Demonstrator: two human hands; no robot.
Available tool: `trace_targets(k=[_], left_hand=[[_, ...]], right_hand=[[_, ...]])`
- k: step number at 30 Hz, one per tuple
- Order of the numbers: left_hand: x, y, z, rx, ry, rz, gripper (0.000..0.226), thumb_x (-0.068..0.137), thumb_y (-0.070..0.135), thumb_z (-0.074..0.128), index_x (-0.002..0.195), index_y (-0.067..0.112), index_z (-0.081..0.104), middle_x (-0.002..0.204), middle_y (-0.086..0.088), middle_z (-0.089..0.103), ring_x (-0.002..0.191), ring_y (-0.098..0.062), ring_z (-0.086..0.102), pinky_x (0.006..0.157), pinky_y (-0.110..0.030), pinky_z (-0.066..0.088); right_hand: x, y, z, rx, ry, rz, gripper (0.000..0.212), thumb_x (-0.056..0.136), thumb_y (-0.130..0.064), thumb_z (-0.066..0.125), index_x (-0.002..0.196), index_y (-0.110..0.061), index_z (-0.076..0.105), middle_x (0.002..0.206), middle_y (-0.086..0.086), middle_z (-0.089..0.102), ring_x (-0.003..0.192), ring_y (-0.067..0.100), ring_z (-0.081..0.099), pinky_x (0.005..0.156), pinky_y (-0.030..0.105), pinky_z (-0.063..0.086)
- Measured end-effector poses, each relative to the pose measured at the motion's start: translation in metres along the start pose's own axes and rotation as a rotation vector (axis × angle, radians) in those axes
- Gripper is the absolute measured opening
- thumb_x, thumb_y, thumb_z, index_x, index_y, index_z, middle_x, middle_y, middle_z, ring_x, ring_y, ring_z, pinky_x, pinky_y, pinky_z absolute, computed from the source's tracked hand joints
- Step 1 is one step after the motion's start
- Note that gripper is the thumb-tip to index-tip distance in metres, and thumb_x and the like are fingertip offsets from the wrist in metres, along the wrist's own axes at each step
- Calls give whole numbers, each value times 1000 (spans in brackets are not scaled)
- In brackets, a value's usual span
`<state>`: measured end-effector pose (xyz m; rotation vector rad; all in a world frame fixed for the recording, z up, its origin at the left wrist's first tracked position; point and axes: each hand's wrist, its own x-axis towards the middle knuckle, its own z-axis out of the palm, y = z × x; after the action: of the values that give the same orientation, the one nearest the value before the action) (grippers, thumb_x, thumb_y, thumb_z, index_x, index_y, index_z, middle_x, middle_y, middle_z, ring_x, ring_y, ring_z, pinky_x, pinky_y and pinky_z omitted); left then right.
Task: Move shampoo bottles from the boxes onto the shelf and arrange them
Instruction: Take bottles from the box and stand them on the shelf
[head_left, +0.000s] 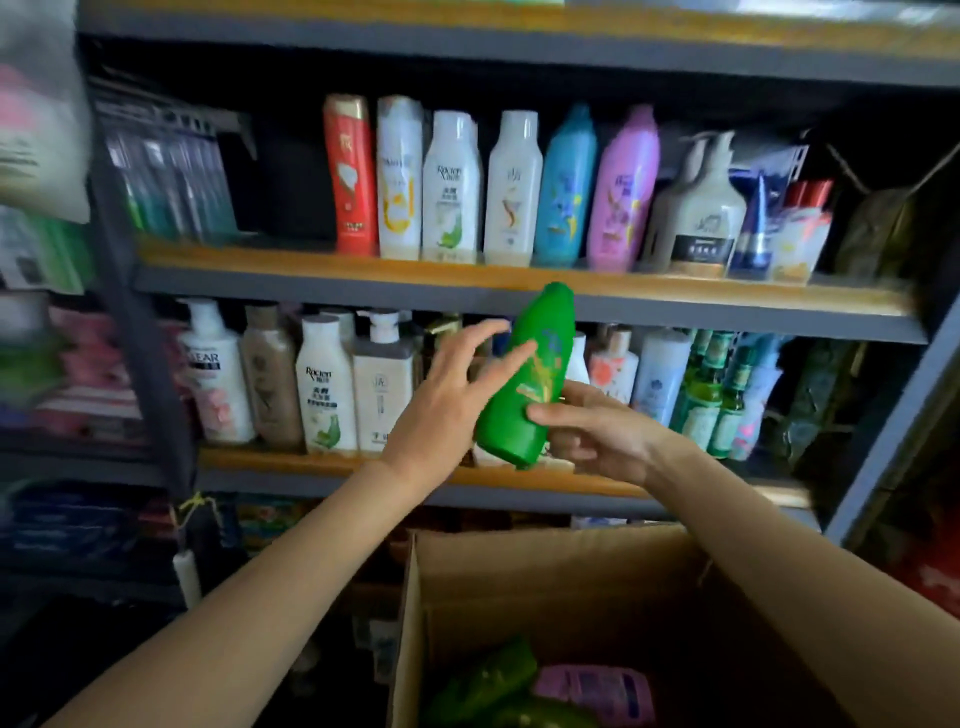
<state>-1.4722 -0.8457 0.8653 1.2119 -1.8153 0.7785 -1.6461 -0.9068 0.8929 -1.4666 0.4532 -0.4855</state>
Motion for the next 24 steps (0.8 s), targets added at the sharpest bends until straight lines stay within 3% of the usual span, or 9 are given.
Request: trace_targets(k=[3,5,7,9,13,16,19,21,24], left_hand=[[14,-14,-12,-250,91,-417,46,86,-8,51,128,10,51,121,-5,46,104,-13,53,91,-28,47],[20,-19,-20,-410,71,-528,26,90,1,51,113,9,60,108,2,52,93,-12,58,83,-30,50],[23,-23,-25,-480,13,-520,20,90,7,56,109,10,61,104,2,54,93,-14,58,80,-28,50],[27,-28,-27,-507,-49,-501,30,87,11,61,117,10,56,109,-2,57,99,-16,58,82,-31,51],[48,-53,-39,-503,-13,-540,41,84,15,66,122,11,52,110,-5,62,99,-17,59,78,-25,49],[64,-78,-52,-465,69,-516,37,83,17,68,117,14,53,107,-3,63,96,-17,60,78,-24,47],[78,-109,-67,-404,126,-529,28,84,19,66,109,17,54,102,-5,63,96,-23,61,81,-33,49],[86,-137,-78,-318,135,-578,32,85,20,65,114,11,54,107,-10,63,99,-26,59,84,-41,49],[95,-181,-93,-233,84,-610,43,86,19,64,125,9,50,118,-8,61,108,-23,57,85,-32,45]], right_hand=[[14,-9,8,-85,100,-105,20,83,4,59,87,-15,55,68,-2,50,41,1,35,37,11,27],[23,-19,12,-161,157,-193,25,81,6,61,89,-17,56,69,-3,54,42,2,38,39,14,29],[32,-32,16,-230,185,-292,27,81,6,63,90,-18,56,68,-6,60,42,4,41,39,16,33],[43,-47,23,-308,180,-366,24,83,2,63,92,-19,55,71,-5,61,43,6,46,40,19,39],[68,-75,42,-501,170,-476,14,90,-12,59,100,-20,55,82,-6,60,49,9,50,42,22,46],[97,-94,57,-632,169,-564,32,89,-19,61,119,-13,51,92,-5,60,54,17,54,46,27,50],[132,-112,76,-707,228,-653,42,87,-22,64,125,-10,51,110,9,55,58,13,57,52,24,53],[159,-123,92,-712,271,-700,42,86,-21,65,124,-8,52,110,9,57,68,16,58,62,28,54],[204,-132,114,-744,350,-706,42,87,-25,64,122,-6,51,109,10,63,90,21,60,80,35,50]])
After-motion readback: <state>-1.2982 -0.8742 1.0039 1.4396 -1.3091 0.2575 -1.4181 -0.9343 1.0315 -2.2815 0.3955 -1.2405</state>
